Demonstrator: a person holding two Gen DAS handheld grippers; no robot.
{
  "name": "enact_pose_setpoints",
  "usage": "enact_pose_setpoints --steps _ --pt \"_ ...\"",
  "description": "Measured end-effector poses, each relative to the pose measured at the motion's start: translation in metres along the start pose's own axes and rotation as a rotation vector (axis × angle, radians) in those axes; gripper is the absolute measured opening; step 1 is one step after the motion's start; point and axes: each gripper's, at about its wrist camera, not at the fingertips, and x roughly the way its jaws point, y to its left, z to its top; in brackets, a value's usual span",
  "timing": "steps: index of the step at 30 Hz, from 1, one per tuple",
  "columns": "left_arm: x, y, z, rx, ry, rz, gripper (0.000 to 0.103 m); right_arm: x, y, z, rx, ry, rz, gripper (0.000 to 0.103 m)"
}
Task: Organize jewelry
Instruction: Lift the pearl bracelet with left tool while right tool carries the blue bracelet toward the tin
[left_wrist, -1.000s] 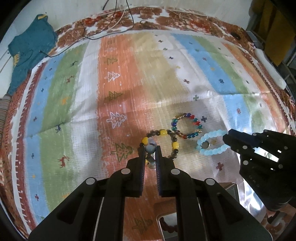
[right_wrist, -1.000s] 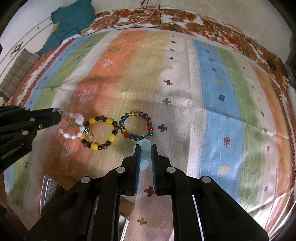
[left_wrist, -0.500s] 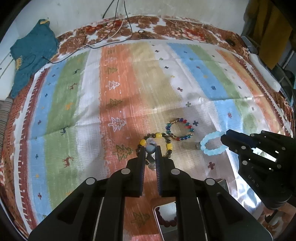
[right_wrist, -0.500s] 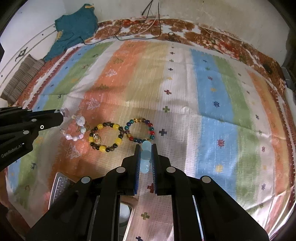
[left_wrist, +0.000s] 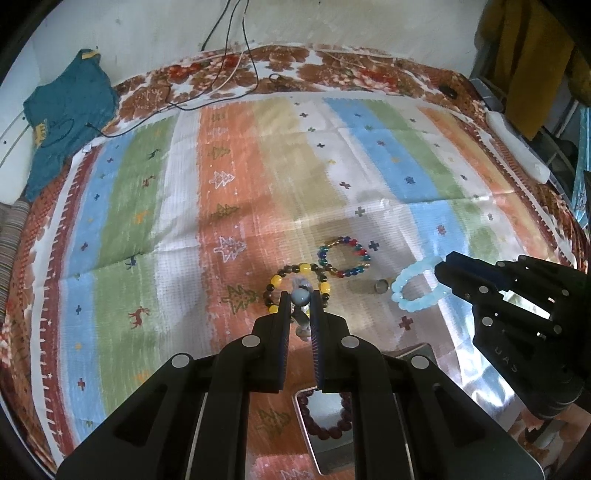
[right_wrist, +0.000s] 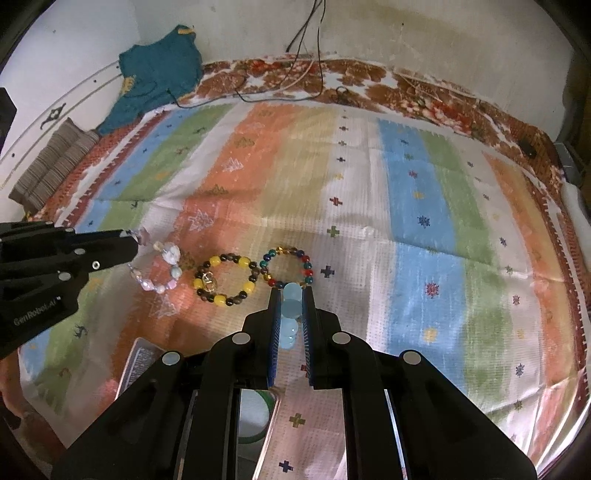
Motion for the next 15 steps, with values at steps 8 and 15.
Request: enact_pose_setpoints --steps 8,15 --pt "-0.018 -0.014 -0.01 0.041 -0.043 0.009 0.01 -0.02 0.009 -0.005 -0.03 -0.069 -0.001 0.012" --pt "-0.031 -0.025 -0.02 0.061 -0.069 -0.013 0.01 -0.034 0.017 -0.011 -0.059 -0.116 -0.006 0.012"
